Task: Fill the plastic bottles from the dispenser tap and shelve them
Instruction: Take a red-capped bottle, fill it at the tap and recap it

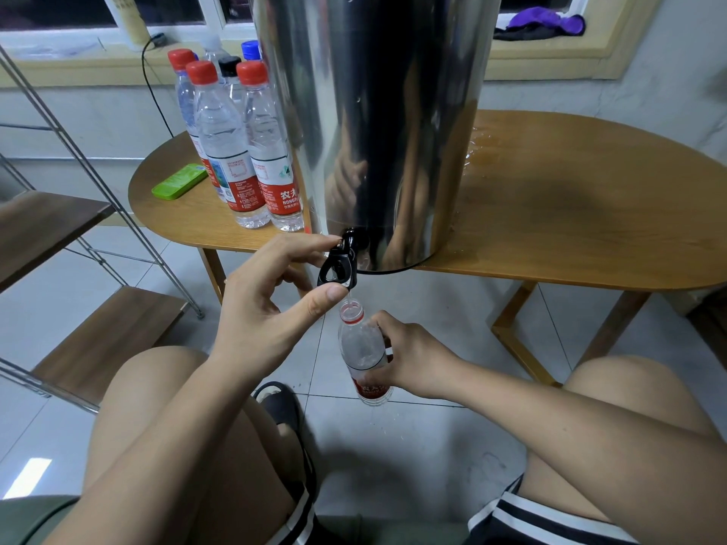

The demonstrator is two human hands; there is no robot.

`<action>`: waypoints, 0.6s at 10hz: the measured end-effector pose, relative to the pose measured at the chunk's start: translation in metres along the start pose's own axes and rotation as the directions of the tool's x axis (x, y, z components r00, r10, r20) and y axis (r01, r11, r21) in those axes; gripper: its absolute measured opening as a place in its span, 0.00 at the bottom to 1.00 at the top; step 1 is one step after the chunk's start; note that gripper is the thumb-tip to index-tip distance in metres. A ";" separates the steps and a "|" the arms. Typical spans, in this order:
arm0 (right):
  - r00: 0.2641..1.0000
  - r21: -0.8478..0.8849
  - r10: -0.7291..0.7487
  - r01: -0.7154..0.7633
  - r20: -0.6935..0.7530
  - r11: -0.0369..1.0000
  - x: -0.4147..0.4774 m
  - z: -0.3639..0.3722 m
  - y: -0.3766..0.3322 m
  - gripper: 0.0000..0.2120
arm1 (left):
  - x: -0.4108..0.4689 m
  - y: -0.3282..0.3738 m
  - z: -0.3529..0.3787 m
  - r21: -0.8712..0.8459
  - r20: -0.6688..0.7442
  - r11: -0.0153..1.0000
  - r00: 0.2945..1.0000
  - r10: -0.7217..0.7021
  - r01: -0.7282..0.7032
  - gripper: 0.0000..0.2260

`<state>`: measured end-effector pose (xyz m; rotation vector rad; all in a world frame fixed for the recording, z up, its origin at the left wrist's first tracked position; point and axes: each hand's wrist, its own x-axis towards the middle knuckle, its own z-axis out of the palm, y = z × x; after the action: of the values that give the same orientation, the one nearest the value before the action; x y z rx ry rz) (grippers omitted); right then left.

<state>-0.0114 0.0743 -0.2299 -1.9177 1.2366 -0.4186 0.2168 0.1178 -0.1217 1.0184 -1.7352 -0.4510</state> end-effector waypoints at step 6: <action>1.000 -0.002 0.003 -0.003 -0.001 1.000 0.001 0.001 0.000 0.29 | 0.000 -0.001 -0.001 0.012 0.003 1.000 1.000 0.003 -0.003 0.21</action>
<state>-0.0107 0.0739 -0.2305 -1.9173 1.2414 -0.4167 0.2184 0.1172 -0.1224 1.0243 -1.7441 -0.4407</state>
